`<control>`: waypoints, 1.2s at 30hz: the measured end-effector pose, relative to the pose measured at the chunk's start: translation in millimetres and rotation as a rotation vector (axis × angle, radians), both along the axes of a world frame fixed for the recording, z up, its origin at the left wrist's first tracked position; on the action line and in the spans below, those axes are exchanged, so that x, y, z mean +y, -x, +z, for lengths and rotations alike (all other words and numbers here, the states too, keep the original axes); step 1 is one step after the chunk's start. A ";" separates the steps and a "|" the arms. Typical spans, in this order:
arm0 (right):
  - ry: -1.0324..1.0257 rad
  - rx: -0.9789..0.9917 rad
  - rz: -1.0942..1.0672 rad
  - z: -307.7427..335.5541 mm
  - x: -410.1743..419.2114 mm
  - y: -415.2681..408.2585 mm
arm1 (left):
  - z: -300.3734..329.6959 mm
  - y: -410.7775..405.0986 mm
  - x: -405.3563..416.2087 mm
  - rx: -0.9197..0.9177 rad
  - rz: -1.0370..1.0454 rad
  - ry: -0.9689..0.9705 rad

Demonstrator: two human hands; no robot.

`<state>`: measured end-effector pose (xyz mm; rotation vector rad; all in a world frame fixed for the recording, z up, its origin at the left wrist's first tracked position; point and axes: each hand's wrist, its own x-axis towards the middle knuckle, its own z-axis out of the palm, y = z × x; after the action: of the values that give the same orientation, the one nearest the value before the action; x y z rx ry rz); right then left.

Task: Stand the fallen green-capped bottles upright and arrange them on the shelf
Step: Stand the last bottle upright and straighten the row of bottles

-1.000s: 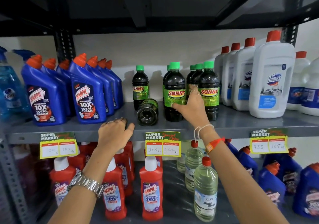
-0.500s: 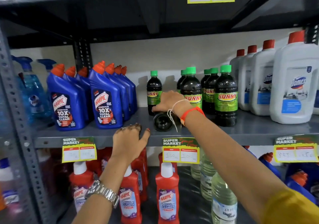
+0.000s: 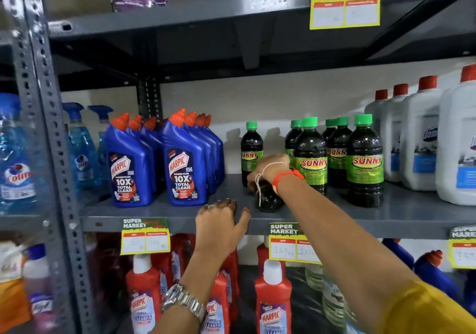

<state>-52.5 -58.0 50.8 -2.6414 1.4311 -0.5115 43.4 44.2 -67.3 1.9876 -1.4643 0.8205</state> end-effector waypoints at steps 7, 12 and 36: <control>0.260 -0.030 -0.171 5.8 -2.3 0.3 | -1.0 -0.2 -2.0 -0.011 0.011 -0.004; 0.444 -0.433 -0.053 8.6 -1.0 2.7 | -3.8 -1.6 -5.4 0.016 0.000 0.005; 0.043 -0.758 0.234 -35.2 -6.6 1.1 | -1.4 1.1 -2.3 0.037 0.019 0.001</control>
<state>-53.6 -64.6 15.6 -2.1898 0.8668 -1.3255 42.3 41.9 -68.6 2.0084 -1.4260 0.7876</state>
